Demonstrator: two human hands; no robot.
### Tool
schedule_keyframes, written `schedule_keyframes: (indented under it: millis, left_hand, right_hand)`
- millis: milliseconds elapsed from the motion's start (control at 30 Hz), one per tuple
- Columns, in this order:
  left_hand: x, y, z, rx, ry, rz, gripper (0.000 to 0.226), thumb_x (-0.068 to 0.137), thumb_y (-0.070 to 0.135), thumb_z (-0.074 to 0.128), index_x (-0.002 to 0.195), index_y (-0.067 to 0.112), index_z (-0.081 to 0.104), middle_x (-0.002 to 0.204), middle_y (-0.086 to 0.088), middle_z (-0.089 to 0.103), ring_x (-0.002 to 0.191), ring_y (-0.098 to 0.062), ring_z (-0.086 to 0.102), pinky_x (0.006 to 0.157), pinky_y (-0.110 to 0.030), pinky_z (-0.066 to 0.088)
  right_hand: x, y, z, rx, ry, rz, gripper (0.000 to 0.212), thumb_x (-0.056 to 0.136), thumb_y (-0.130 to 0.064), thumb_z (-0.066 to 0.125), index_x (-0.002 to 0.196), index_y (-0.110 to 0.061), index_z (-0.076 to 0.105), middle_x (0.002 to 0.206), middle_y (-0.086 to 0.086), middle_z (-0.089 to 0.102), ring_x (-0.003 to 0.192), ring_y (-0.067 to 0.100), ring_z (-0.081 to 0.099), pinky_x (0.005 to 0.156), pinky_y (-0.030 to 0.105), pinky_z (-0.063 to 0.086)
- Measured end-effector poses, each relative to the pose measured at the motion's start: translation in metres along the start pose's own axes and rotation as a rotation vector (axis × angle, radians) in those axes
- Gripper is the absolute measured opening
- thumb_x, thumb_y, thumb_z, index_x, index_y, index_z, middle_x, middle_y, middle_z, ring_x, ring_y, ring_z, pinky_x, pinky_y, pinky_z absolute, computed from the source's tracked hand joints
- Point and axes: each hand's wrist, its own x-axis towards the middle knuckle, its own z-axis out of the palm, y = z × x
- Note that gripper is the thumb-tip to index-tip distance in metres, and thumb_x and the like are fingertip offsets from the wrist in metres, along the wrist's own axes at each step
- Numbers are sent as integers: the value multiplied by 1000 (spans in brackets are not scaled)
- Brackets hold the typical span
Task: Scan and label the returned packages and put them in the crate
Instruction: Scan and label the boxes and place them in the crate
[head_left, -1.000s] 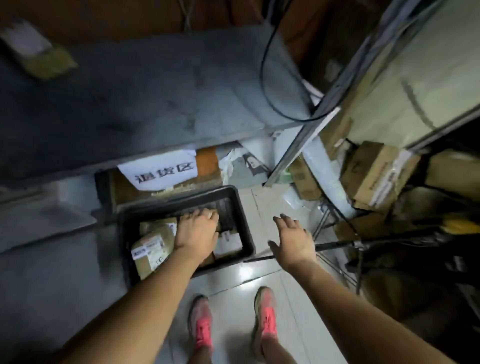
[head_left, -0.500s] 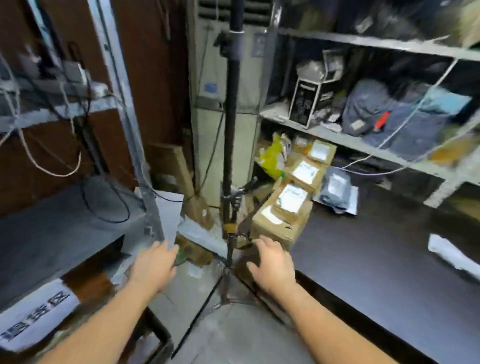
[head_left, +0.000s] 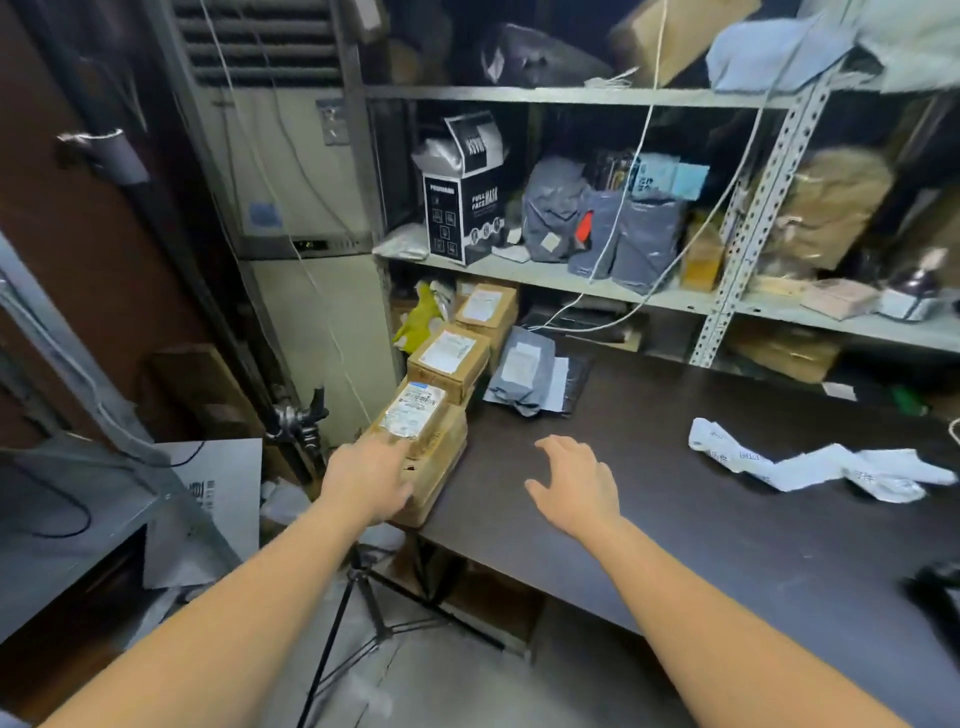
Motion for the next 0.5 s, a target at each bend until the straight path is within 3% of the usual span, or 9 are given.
schedule_keyframes:
  millis: [267, 400, 500]
  left_hand:
    - [83, -29, 17, -56, 18, -109, 54, 91, 54, 52, 133, 21, 49, 120, -2, 57, 114, -23, 57, 84, -39, 52]
    - [116, -45, 39, -183, -36, -149, 83, 86, 64, 55, 151, 19, 32, 127, -4, 56, 118, -23, 56, 87, -39, 54]
    - [130, -48, 54, -290, -60, -167, 100, 73, 78, 61, 150, 21, 33, 124, -3, 57, 116, -23, 56, 89, -38, 52]
  right_hand:
    - [105, -23, 9, 58, -33, -58, 59, 94, -37, 64, 147, -21, 44, 147, 0, 50, 135, 22, 46, 104, 43, 44]
    - [158, -52, 31, 161, -114, -107, 60, 93, -36, 66, 147, -20, 46, 144, 3, 53, 133, 23, 48, 102, 42, 47]
    - [188, -72, 56, 261, -186, -102, 60, 90, -35, 68, 145, -17, 49, 140, 5, 56, 130, 25, 52, 103, 37, 44]
